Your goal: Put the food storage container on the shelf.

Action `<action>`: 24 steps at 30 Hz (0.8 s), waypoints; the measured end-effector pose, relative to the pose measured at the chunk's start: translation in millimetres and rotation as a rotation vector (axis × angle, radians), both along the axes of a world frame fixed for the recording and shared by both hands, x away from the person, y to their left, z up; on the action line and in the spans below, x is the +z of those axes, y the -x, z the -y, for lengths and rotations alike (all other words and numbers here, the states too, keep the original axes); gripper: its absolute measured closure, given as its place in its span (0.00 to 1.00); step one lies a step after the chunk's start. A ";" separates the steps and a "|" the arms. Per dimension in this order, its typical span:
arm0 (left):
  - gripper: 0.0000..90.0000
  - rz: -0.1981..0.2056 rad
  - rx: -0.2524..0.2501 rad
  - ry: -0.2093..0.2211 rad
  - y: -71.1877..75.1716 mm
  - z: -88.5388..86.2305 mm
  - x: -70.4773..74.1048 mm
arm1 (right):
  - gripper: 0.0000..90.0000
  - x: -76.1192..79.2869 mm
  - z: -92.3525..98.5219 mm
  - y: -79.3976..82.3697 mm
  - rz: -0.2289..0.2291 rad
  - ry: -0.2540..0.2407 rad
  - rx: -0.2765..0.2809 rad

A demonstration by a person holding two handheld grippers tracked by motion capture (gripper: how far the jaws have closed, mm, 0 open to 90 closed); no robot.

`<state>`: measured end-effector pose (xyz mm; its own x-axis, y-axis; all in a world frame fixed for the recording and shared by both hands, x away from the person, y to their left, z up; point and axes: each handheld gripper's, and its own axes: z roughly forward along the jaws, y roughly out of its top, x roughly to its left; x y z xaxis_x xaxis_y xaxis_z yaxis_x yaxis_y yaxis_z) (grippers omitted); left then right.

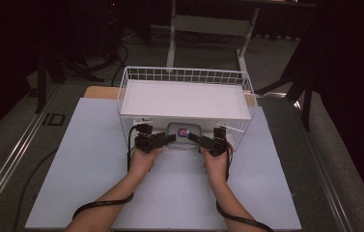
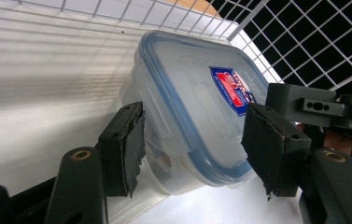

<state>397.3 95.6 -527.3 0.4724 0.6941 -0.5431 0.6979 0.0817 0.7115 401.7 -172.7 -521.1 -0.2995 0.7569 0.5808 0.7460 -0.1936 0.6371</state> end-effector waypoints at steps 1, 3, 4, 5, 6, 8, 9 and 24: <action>0.45 -0.001 0.002 -0.001 0.3 0.1 0.3 | 0.32 0.6 -0.5 0.0 0.005 0.008 -0.001; 0.47 0.001 0.002 0.002 1.5 -0.6 0.8 | 0.34 3.9 -1.0 1.2 0.028 0.047 0.000; 0.47 0.001 0.004 0.012 2.5 -1.4 0.5 | 0.37 5.6 -0.7 1.9 0.041 0.064 0.004; 0.47 0.001 0.002 0.012 3.4 -2.6 0.4 | 0.39 7.8 0.1 2.8 0.057 0.077 0.014; 0.47 0.001 0.000 0.018 5.2 -3.0 0.6 | 0.39 9.5 1.0 3.7 0.072 0.078 0.021; 0.47 0.003 -0.008 0.025 9.5 -4.4 1.1 | 0.39 12.7 2.3 6.1 0.075 0.083 0.034; 0.47 0.003 -0.015 0.021 11.8 -6.0 1.1 | 0.39 14.2 2.7 7.9 0.084 0.090 0.038; 0.43 0.082 -0.115 -0.026 69.6 -21.0 25.2 | 0.39 39.8 -2.0 53.0 0.229 0.205 0.115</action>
